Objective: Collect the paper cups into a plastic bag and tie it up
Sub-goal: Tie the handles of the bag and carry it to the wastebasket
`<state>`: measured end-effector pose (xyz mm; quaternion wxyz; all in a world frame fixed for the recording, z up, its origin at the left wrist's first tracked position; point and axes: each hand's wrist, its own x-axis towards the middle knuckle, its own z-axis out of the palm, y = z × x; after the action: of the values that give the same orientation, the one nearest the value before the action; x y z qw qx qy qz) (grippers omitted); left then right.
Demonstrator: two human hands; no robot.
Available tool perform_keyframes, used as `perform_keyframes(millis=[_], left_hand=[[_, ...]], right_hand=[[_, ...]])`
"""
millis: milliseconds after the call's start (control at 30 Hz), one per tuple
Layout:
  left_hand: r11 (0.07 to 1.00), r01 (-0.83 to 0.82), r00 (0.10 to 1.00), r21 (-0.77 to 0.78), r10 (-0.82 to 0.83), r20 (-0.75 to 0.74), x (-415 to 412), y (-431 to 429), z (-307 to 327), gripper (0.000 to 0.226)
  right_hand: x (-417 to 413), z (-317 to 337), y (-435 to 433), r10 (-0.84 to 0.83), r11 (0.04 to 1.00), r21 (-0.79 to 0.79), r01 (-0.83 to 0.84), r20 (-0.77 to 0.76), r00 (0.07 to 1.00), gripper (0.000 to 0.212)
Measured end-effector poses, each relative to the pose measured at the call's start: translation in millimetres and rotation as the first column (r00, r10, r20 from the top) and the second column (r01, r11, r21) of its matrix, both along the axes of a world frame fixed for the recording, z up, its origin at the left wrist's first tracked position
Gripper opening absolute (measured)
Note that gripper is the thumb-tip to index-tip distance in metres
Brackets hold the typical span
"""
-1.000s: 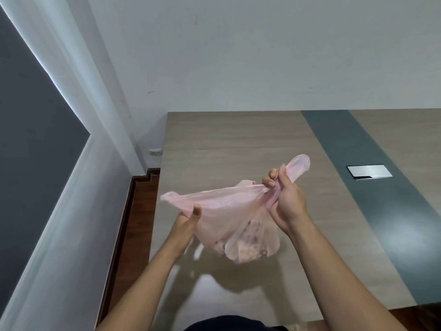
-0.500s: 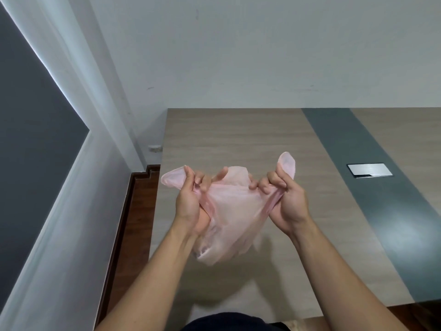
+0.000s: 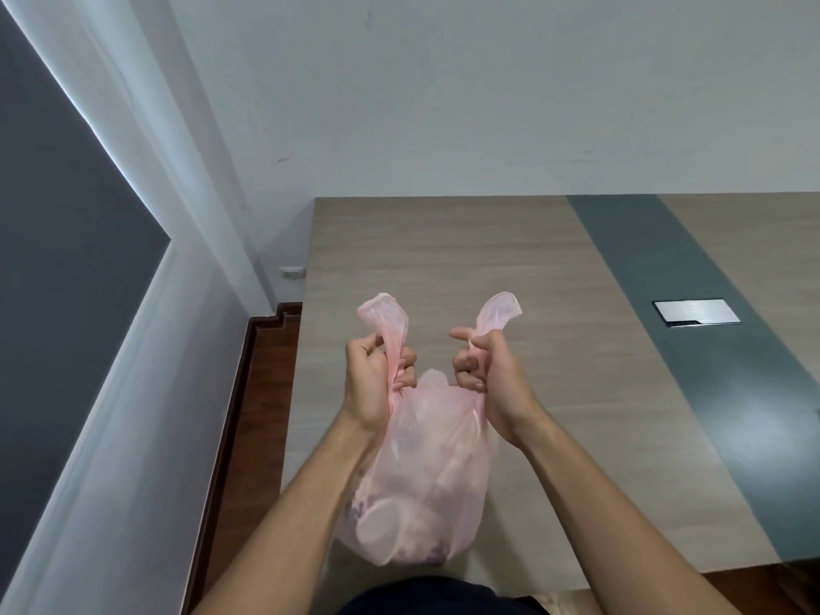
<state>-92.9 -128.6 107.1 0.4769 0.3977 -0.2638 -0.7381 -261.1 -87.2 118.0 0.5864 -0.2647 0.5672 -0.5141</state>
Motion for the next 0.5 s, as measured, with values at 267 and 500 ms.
perform_keyframes(millis=[267,500], left_hand=[[0.994,0.111,0.972,-0.025,-0.103,0.212,15.3,10.6,-6.5,0.031],[0.941,0.338,0.934,-0.036,-0.33,0.137,15.4,9.9,-8.1,0.043]], right_hand=[[-4.7,-6.7,3.6,0.131,0.982,-0.102,-0.157,-0.228,0.965,0.04],[-0.9,2.2,13.6,0.232,0.95,-0.078,-0.301,-0.468,0.853,0.032]])
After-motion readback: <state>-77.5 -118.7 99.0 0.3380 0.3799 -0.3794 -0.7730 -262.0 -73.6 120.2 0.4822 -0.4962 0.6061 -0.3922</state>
